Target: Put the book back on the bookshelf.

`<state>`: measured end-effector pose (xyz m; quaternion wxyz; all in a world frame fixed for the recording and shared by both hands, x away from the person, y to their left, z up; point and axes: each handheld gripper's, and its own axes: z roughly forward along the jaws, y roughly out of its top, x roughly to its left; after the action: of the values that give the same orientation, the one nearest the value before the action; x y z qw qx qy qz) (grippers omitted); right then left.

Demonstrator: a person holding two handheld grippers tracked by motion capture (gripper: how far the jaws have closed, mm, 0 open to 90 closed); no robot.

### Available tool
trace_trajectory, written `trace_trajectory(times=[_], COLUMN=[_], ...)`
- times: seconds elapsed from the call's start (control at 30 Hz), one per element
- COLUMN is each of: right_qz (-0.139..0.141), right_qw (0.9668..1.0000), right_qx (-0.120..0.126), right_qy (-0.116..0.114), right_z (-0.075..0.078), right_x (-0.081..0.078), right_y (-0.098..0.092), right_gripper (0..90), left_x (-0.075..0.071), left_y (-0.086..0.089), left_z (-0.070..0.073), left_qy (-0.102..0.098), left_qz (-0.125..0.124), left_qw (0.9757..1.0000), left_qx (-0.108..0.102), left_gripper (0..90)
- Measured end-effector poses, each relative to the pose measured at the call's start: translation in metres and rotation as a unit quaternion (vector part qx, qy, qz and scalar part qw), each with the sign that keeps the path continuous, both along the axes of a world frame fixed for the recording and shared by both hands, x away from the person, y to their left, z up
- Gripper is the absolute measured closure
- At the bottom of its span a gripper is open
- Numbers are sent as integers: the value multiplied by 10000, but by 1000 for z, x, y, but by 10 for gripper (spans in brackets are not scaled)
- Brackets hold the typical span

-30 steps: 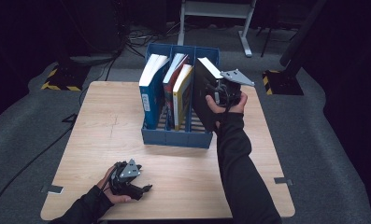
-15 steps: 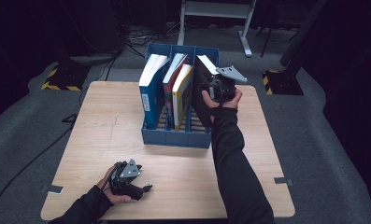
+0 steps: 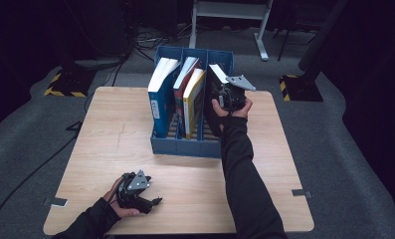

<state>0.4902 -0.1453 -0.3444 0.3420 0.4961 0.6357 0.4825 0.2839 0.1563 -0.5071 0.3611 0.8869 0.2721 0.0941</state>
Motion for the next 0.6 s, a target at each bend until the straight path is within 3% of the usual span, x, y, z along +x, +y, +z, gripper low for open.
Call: trace_trajectory(times=[0.6], right_qz=[46], right_qw=[9999], right_qx=[-26], right_qy=[164], right_z=[-25], right_x=[2], right_y=[-1], right_gripper=[530], left_x=[0], left_y=[0], left_z=[0], left_qy=[-6], left_qz=[-34], left_qw=[10000], left_qx=[-9], left_gripper=[156])
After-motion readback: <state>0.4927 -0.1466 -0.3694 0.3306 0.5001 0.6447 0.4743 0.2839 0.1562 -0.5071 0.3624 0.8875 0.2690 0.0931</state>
